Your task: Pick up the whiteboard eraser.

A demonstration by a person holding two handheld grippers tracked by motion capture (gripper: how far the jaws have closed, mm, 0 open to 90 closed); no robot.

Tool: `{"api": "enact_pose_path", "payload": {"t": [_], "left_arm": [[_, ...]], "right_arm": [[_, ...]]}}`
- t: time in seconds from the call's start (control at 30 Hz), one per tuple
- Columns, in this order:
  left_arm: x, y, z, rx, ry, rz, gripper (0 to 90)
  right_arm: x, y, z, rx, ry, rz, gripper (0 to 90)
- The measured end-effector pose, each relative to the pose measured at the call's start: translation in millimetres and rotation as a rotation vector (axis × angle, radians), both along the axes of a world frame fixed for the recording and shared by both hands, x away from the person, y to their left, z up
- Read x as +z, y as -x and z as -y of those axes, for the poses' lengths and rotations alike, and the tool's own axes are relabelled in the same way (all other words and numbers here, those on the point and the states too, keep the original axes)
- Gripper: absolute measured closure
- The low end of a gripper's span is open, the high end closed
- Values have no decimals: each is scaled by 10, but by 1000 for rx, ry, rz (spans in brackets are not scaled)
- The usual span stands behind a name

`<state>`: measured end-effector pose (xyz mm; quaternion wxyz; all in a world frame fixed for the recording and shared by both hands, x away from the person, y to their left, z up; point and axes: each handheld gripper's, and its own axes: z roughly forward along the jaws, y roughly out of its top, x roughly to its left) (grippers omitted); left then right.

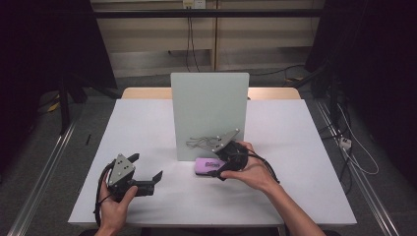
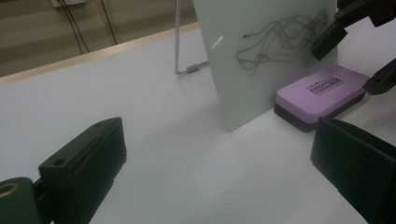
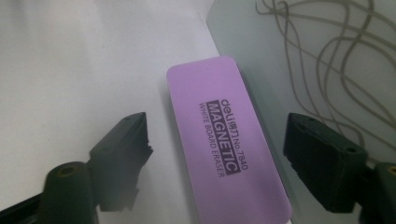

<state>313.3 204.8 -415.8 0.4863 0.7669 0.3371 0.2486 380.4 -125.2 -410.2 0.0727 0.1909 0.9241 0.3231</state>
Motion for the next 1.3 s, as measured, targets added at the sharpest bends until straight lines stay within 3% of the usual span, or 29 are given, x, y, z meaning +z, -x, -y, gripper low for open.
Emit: {"api": "enact_pose_path", "payload": {"t": [0.17, 0.53, 0.67, 1.3], "left_arm": [[-1, -4, 8, -9, -1, -3, 34], [-3, -6, 3, -7, -4, -2, 34], [-1, -7, -3, -7, -4, 0, 33], [-2, -12, -13, 8, -9, -3, 34]], "right_arm": [[-23, -65, -42, 13, 14, -8, 241], [-72, -158, -169, 86, 111, -49, 304], [-92, -164, -172, 100, 124, -56, 318], [-140, -170, -176, 116, 178, -37, 377]]}}
